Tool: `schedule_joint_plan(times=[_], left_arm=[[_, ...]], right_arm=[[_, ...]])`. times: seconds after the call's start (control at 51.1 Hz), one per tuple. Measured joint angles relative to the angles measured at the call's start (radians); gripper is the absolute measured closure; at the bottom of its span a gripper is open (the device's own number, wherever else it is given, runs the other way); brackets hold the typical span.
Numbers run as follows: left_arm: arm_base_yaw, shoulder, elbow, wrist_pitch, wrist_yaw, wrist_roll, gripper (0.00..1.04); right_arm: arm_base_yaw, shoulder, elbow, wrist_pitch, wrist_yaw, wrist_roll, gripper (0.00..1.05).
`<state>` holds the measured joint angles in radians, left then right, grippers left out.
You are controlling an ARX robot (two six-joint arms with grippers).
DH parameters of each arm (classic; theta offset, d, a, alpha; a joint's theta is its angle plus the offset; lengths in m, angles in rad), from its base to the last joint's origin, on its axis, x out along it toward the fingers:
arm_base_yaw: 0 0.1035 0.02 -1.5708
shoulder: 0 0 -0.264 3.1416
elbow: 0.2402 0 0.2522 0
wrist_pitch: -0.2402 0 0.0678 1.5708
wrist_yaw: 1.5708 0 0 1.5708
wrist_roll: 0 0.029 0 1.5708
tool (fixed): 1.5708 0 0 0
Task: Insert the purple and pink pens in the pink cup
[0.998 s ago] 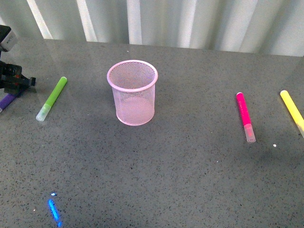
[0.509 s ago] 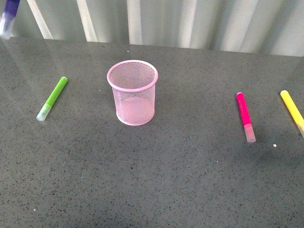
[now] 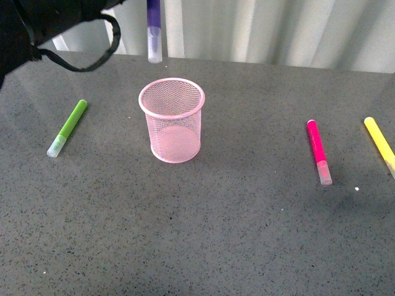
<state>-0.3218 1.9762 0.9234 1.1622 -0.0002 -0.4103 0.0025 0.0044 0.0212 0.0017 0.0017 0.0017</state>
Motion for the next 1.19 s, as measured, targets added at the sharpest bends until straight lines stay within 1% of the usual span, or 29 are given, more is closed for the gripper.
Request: schedule_joint_plan(times=[0.352,0.822,1.194], left_arm=[[-0.049,0.101,0.004,0.051,-0.061,-0.051,0.91],[-0.042,0.159,0.033,0.057,-0.058,-0.077,0.91],[-0.056,0.188,0.034,0.066,-0.068,-0.083,0.91]], right_arm=[[0.000,0.000,0.000,0.000,0.000,0.000,0.07],[0.000,0.000,0.000,0.000,0.000,0.000,0.07],[0.000,0.000,0.000,0.000,0.000,0.000,0.07]])
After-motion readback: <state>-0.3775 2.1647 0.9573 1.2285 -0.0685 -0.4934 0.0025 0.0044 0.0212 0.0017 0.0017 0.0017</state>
